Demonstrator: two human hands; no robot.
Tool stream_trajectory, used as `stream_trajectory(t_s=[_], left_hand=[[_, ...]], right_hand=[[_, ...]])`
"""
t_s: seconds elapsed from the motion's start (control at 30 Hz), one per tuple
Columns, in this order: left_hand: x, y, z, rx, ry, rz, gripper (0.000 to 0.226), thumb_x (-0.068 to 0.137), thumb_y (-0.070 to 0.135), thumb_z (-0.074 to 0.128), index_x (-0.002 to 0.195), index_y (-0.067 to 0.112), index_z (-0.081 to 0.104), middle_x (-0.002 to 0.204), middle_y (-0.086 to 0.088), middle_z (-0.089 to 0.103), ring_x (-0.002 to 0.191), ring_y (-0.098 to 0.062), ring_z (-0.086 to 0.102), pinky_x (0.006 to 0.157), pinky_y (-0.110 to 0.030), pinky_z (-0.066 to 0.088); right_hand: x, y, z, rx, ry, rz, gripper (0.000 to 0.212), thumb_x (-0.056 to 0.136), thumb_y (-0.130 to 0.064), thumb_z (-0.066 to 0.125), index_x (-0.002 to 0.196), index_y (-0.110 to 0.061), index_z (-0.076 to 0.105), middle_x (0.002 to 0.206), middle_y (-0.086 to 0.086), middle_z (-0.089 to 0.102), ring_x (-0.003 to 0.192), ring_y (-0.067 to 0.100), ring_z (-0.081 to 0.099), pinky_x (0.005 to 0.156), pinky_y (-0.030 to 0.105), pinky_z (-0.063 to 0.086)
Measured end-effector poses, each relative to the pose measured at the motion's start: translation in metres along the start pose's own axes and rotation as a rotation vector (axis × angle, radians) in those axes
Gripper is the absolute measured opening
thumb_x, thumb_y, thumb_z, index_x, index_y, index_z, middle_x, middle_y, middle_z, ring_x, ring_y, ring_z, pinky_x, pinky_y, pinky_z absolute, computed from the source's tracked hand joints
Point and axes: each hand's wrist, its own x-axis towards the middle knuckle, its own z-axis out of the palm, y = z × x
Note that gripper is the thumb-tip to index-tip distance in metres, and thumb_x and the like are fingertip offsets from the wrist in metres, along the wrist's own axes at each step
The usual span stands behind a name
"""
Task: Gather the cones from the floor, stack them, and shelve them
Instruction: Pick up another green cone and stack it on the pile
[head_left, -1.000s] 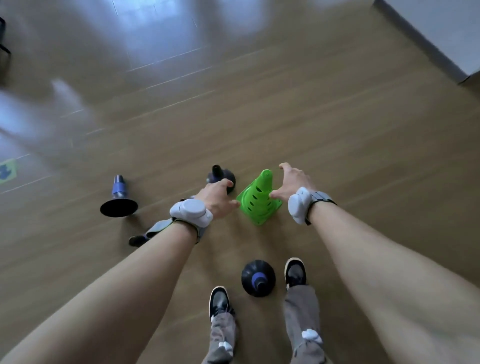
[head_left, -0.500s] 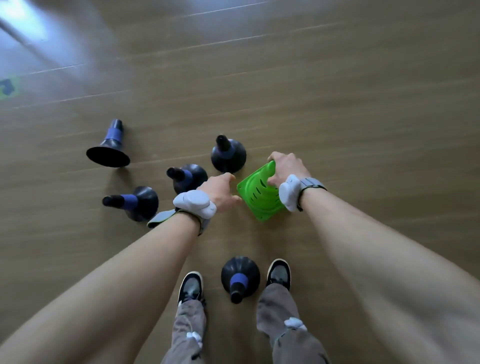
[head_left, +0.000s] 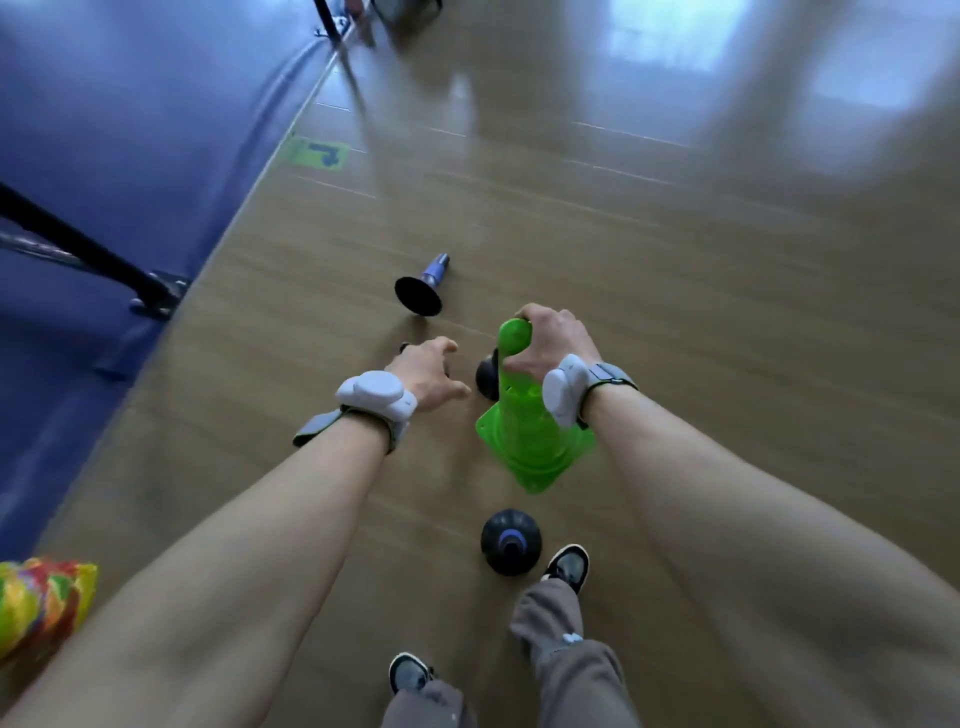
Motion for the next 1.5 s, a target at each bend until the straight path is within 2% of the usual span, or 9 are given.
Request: stream_trajectory(t_s=[0.2, 0.43, 0.53, 0.6, 0.7, 0.93, 1.23, 1.4, 1.5], left_hand=[[-0.130, -0.164, -0.072, -0.183, 0.193, -0.179, 0.071, 0.076, 0.028, 0.078, 0.139, 0.016, 0.046, 0.135, -0.009, 0.057, 0.124, -0.025, 0.054, 0.102, -0.032, 0.043], [-0.303, -0.357, -0.140, -0.353, 0.446, -0.336, 0.076, 0.076, 0.033, 0.078, 0.140, 0.016, 0.043, 0.135, -0.011, 0.055, 0.123, -0.028, 0.053, 0.103, -0.036, 0.042], [-0.342, -0.402, -0.156, -0.377, 0.507, -0.377, 0.076, 0.076, 0.037, 0.076, 0.142, 0.019, 0.041, 0.136, -0.007, 0.054, 0.124, -0.026, 0.052, 0.104, -0.034, 0.042], [-0.382, -0.446, -0.169, -0.429, 0.583, -0.450, 0.075, 0.077, 0.037, 0.074, 0.142, 0.020, 0.042, 0.136, -0.006, 0.054, 0.124, -0.025, 0.052, 0.102, -0.033, 0.042], [-0.435, -0.521, -0.185, -0.498, 0.673, -0.577, 0.073, 0.077, 0.036, 0.073, 0.142, 0.021, 0.042, 0.138, -0.006, 0.053, 0.124, -0.025, 0.053, 0.103, -0.034, 0.043], [-0.503, -0.662, -0.211, -0.543, 0.775, -0.835, 0.069, 0.080, 0.036, 0.071, 0.141, 0.021, 0.042, 0.137, -0.005, 0.053, 0.124, -0.025, 0.052, 0.100, -0.032, 0.040], [-0.552, -0.811, -0.245, -0.655, 0.840, -1.072, 0.070, 0.082, 0.037, 0.070, 0.142, 0.020, 0.040, 0.143, -0.004, 0.049, 0.129, -0.023, 0.049, 0.101, -0.031, 0.038], [-0.586, -0.888, -0.269, -0.713, 0.889, -1.153, 0.069, 0.082, 0.038, 0.071, 0.142, 0.020, 0.041, 0.142, -0.006, 0.050, 0.130, -0.024, 0.047, 0.106, -0.035, 0.039], [-0.601, -0.928, -0.285, -0.722, 0.924, -1.169, 0.069, 0.081, 0.038, 0.072, 0.140, 0.021, 0.042, 0.142, -0.005, 0.050, 0.129, -0.023, 0.048, 0.105, -0.034, 0.039]], right_hand=[[-0.065, -0.188, 0.032, -0.045, 0.050, -0.271, 0.050, 0.069, -0.027, 0.074, 0.118, -0.019, 0.065, 0.108, 0.011, 0.066, 0.100, 0.030, 0.062, 0.082, 0.031, 0.053], [-0.162, -0.428, 0.128, -0.197, 0.033, -0.642, 0.039, 0.071, -0.029, 0.075, 0.103, -0.007, 0.068, 0.099, 0.014, 0.068, 0.093, 0.033, 0.063, 0.072, 0.032, 0.050], [-0.185, -0.482, 0.154, -0.202, 0.045, -0.721, 0.020, 0.068, -0.029, 0.072, 0.075, -0.014, 0.060, 0.079, 0.011, 0.062, 0.081, 0.035, 0.062, 0.062, 0.031, 0.042], [-0.206, -0.534, 0.187, -0.190, 0.011, -0.808, 0.021, 0.070, -0.026, 0.070, 0.063, -0.017, 0.053, 0.072, 0.009, 0.058, 0.076, 0.036, 0.060, 0.060, 0.028, 0.036], [-0.236, -0.619, 0.247, -0.215, -0.060, -0.937, 0.017, 0.074, -0.027, 0.069, 0.081, -0.012, 0.065, 0.088, 0.016, 0.065, 0.087, 0.036, 0.061, 0.063, 0.027, 0.038], [-0.259, -0.775, 0.365, -0.233, -0.225, -1.134, 0.035, 0.073, -0.031, 0.073, 0.099, -0.009, 0.064, 0.107, 0.016, 0.065, 0.101, 0.036, 0.061, 0.070, 0.027, 0.039], [-0.295, -0.966, 0.477, -0.238, -0.369, -1.337, 0.038, 0.077, -0.034, 0.071, 0.102, -0.008, 0.063, 0.110, 0.017, 0.065, 0.102, 0.037, 0.060, 0.070, 0.028, 0.038], [-0.330, -1.054, 0.521, -0.256, -0.354, -1.426, 0.043, 0.078, -0.035, 0.070, 0.108, -0.006, 0.062, 0.115, 0.017, 0.063, 0.105, 0.037, 0.059, 0.070, 0.029, 0.039], [-0.349, -1.093, 0.539, -0.280, -0.349, -1.466, 0.041, 0.076, -0.035, 0.071, 0.104, -0.006, 0.064, 0.108, 0.016, 0.063, 0.100, 0.036, 0.060, 0.068, 0.029, 0.040]])
